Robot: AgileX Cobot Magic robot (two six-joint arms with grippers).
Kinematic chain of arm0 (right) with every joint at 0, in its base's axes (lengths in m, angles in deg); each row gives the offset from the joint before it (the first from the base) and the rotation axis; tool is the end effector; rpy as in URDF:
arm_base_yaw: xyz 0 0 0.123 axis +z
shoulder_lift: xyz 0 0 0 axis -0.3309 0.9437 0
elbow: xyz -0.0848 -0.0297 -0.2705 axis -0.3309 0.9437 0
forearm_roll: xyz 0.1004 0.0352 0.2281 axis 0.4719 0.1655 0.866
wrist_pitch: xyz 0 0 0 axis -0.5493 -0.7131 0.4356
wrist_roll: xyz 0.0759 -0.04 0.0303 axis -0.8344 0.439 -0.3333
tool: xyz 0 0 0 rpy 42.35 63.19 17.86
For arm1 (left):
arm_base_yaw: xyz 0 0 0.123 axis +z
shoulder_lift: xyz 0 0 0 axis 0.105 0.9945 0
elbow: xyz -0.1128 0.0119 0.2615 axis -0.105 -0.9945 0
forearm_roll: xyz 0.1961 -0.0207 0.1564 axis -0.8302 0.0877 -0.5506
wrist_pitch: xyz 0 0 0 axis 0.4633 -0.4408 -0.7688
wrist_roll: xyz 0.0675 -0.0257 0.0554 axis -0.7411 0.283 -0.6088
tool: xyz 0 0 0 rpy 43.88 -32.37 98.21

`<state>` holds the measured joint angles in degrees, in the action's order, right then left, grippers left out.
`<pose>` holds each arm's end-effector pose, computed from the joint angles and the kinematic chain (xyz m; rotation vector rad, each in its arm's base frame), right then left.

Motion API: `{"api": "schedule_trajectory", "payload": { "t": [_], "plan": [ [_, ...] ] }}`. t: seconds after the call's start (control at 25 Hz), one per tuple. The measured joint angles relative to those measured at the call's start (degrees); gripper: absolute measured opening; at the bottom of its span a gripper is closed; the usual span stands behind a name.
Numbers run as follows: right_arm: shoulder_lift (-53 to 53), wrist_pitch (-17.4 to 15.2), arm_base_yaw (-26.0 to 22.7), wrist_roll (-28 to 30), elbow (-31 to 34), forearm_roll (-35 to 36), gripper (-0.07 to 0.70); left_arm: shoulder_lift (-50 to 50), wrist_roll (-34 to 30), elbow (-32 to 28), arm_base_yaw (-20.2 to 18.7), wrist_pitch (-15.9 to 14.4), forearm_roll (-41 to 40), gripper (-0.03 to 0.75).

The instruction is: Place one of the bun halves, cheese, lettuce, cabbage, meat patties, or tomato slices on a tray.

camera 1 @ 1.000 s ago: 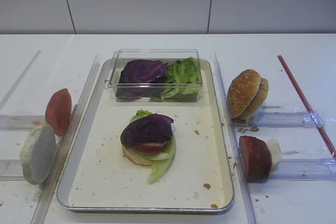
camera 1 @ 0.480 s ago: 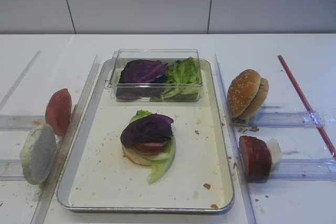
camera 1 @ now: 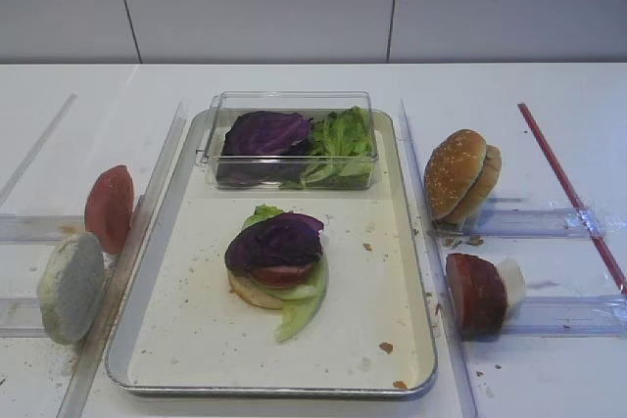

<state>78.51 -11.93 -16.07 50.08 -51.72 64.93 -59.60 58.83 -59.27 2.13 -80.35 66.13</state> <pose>-0.0078 0.0058 0.2659 -0.1354 2.1089 0.0869 -0.0110 0.0021 0.2643 0.0318 2.1614 -0.0407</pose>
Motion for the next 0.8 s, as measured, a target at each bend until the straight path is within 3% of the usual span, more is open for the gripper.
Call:
{"api": "schedule_trajectory", "payload": {
  "t": [0.8],
  "plan": [
    [0.0, 0.0, 0.0, 0.0, 0.0, 0.0, 0.343, 0.0, 0.0, 0.0, 0.0, 0.0, 0.0, 0.439]
  ]
}}
